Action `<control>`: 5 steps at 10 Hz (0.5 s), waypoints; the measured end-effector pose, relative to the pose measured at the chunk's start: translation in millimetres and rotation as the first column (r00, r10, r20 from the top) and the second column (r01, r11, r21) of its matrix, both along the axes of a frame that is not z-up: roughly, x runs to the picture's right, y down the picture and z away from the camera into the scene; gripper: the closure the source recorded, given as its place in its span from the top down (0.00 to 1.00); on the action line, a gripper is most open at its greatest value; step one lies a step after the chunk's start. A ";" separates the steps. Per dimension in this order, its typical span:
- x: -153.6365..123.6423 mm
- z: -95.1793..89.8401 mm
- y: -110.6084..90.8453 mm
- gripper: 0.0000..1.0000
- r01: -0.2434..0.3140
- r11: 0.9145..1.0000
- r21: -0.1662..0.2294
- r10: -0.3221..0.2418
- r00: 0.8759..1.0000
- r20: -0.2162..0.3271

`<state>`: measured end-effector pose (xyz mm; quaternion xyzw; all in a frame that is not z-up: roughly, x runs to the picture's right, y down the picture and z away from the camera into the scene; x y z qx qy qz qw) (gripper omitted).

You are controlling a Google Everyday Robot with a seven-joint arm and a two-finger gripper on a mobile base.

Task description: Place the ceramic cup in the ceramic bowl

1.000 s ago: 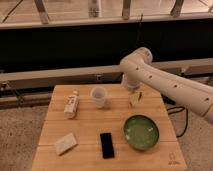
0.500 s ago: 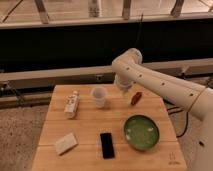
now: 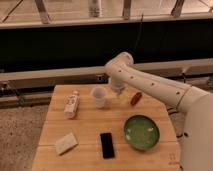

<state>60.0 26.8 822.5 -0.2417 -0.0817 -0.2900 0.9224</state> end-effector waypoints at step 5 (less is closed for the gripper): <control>-17.2 17.6 10.9 0.80 0.054 0.998 -0.026 -0.053 0.998 0.035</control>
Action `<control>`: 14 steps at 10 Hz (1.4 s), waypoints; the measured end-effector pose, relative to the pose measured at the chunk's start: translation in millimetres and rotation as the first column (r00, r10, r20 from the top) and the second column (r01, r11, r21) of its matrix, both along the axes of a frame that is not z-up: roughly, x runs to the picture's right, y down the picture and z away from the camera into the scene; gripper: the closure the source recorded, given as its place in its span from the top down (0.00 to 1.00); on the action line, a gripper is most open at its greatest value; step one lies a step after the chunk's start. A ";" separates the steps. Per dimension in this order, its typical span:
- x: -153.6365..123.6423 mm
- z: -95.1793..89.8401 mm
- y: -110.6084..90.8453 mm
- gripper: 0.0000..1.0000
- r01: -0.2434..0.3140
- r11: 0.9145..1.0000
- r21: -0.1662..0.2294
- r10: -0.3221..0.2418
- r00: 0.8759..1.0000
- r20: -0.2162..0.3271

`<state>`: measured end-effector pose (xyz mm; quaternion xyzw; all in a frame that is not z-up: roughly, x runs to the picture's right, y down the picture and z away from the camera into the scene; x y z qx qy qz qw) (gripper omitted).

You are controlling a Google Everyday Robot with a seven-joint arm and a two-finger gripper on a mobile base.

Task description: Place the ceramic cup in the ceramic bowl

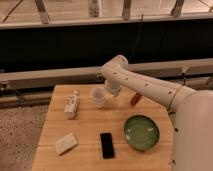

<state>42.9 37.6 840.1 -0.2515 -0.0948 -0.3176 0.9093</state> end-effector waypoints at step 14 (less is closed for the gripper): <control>-26.2 28.6 9.4 0.80 0.069 0.997 -0.037 -0.068 0.997 0.035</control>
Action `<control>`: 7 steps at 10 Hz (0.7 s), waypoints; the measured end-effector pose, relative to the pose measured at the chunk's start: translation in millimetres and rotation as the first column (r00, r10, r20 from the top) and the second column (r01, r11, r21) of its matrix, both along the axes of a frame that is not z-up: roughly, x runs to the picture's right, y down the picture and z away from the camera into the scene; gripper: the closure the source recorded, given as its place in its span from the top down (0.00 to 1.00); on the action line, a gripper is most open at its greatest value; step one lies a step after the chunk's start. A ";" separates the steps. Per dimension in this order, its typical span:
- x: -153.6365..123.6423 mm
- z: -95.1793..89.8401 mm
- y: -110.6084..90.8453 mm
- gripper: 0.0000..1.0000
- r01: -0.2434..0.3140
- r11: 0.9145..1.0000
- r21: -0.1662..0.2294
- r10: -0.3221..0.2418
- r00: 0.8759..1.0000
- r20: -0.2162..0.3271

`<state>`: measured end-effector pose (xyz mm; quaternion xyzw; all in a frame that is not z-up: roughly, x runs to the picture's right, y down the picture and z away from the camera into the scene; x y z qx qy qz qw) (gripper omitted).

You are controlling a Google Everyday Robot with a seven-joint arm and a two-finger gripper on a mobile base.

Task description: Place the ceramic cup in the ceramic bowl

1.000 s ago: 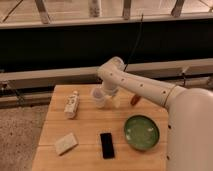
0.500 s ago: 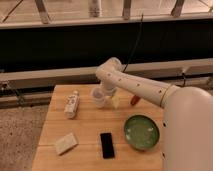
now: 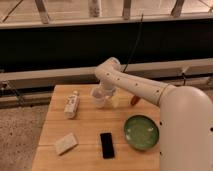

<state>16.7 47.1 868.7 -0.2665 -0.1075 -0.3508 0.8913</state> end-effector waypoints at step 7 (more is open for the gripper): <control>-5.3 6.7 -0.4 0.79 0.013 1.000 -0.011 -0.013 1.000 0.006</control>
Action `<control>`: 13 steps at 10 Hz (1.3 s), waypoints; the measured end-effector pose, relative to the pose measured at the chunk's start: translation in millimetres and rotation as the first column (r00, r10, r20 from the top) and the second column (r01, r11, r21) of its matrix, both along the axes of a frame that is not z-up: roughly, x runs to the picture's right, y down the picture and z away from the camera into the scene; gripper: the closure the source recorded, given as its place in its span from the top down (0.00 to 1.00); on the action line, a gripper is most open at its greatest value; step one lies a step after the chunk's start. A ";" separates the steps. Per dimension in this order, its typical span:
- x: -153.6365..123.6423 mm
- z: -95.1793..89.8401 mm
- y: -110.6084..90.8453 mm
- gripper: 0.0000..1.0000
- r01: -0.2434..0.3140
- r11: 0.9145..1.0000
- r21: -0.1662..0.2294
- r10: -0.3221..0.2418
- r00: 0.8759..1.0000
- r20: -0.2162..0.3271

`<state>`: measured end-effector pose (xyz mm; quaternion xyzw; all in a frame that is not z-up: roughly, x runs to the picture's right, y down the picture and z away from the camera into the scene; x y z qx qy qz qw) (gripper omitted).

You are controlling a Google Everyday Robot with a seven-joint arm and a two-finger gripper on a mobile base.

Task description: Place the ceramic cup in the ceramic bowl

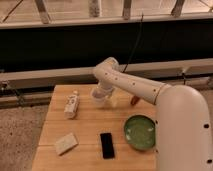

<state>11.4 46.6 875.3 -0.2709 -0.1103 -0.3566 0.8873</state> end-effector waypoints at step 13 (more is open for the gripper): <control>-0.3 -33.2 -29.2 0.00 0.000 1.000 0.023 0.000 1.000 -0.005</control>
